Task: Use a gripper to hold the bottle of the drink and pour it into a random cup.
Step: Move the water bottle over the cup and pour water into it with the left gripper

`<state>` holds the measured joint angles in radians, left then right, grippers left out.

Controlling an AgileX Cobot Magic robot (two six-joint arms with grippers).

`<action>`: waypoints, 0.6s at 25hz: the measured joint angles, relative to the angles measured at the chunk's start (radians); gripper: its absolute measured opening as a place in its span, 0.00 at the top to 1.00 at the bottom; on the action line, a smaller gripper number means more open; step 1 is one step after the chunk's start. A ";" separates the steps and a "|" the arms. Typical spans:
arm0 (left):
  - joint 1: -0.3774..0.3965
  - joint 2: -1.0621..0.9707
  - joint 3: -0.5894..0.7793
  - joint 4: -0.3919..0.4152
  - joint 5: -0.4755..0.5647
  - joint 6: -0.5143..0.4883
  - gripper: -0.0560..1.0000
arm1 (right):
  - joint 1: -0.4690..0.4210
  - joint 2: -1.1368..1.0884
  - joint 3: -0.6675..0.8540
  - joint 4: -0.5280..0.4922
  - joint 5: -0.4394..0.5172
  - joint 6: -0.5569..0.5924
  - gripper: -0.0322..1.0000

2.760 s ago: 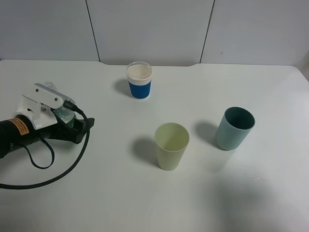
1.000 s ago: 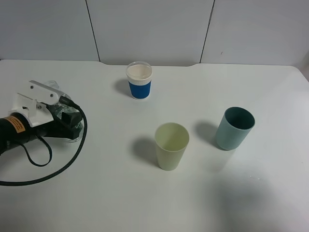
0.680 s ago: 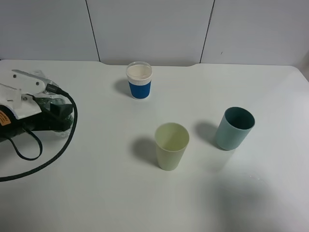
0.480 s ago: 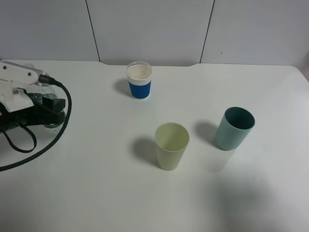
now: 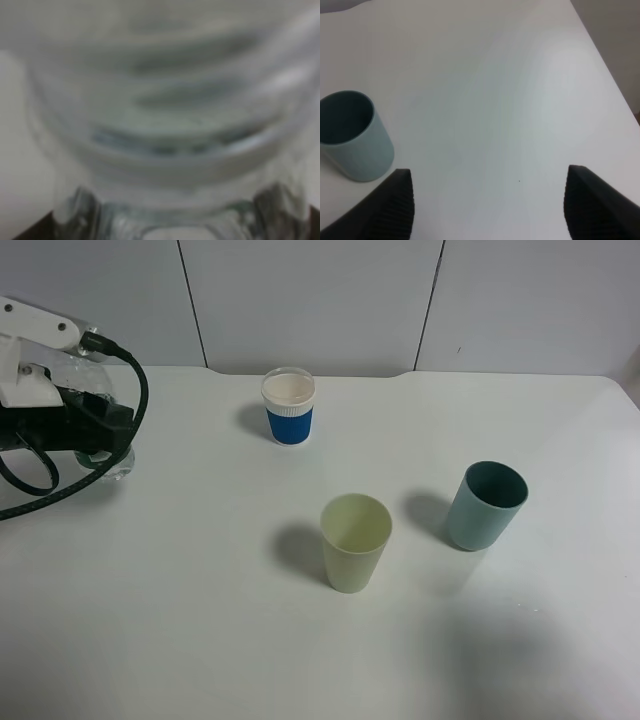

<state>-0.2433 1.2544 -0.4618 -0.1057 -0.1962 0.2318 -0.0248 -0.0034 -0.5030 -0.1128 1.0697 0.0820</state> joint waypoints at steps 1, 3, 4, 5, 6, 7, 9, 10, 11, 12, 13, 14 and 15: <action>0.000 0.000 -0.016 -0.012 0.024 0.018 0.42 | 0.000 0.000 0.000 0.000 0.000 0.000 0.35; 0.000 -0.001 -0.043 -0.040 0.079 0.056 0.42 | 0.000 0.000 0.000 0.000 0.000 0.000 0.35; 0.000 -0.002 -0.053 -0.050 0.096 0.072 0.42 | 0.000 0.000 0.000 0.000 0.000 0.000 0.35; 0.000 -0.005 -0.062 -0.066 0.110 0.093 0.42 | 0.000 0.000 0.000 0.000 0.000 0.000 0.35; 0.000 -0.011 -0.070 -0.078 0.122 0.109 0.42 | 0.000 0.000 0.000 0.000 0.000 0.000 0.35; 0.000 -0.016 -0.075 -0.089 0.131 0.127 0.42 | 0.000 0.000 0.000 0.000 0.000 0.000 0.35; -0.003 -0.030 -0.078 -0.125 0.137 0.182 0.42 | 0.000 0.000 0.000 0.000 0.000 0.000 0.35; -0.008 -0.039 -0.078 -0.147 0.142 0.212 0.42 | 0.000 0.000 0.000 0.000 0.000 0.000 0.35; -0.016 -0.047 -0.078 -0.172 0.144 0.253 0.42 | 0.000 0.000 0.000 0.000 0.000 0.000 0.35; -0.027 -0.052 -0.078 -0.209 0.146 0.299 0.42 | 0.000 0.000 0.000 0.000 0.000 0.000 0.35; -0.036 -0.060 -0.078 -0.263 0.146 0.351 0.42 | 0.000 0.000 0.000 0.000 0.000 0.000 0.35; -0.044 -0.064 -0.078 -0.307 0.148 0.406 0.42 | 0.000 0.000 0.000 0.000 0.000 0.000 0.35; -0.052 -0.066 -0.078 -0.363 0.148 0.454 0.42 | 0.000 0.000 0.000 0.000 0.000 0.000 0.35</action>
<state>-0.2956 1.1881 -0.5398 -0.4692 -0.0485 0.6854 -0.0248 -0.0034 -0.5030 -0.1128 1.0697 0.0820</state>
